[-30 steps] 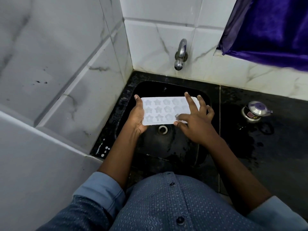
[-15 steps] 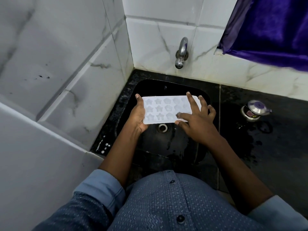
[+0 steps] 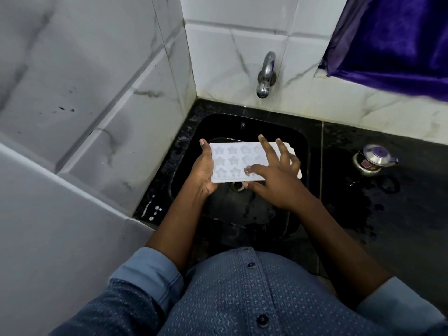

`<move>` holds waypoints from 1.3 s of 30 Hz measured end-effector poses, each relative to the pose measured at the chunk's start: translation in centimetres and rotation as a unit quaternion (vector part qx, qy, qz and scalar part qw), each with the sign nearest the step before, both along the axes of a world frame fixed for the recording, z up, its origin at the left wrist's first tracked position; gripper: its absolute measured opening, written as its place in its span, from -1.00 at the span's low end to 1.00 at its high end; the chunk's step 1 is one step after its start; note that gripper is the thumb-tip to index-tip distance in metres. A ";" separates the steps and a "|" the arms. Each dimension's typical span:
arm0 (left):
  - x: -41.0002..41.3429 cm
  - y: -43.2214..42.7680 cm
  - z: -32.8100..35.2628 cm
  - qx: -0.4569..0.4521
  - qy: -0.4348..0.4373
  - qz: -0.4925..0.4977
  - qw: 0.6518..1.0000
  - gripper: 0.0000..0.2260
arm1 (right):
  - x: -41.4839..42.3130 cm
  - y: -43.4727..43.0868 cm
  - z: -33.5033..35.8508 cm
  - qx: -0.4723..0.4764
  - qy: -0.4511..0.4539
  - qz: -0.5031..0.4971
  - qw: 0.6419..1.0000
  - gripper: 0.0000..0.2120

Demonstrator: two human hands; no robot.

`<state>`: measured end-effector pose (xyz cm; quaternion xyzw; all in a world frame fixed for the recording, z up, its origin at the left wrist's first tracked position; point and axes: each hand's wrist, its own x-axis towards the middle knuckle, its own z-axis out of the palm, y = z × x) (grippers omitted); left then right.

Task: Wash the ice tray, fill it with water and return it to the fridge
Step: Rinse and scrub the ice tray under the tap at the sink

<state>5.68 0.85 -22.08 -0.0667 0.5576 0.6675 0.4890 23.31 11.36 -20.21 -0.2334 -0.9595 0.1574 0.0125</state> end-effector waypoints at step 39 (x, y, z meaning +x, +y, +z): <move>0.8 0.1 1.1 -0.017 0.015 0.005 1.000 -0.26 | -0.7 -0.7 0.7 0.028 -0.008 -0.013 1.000 -0.71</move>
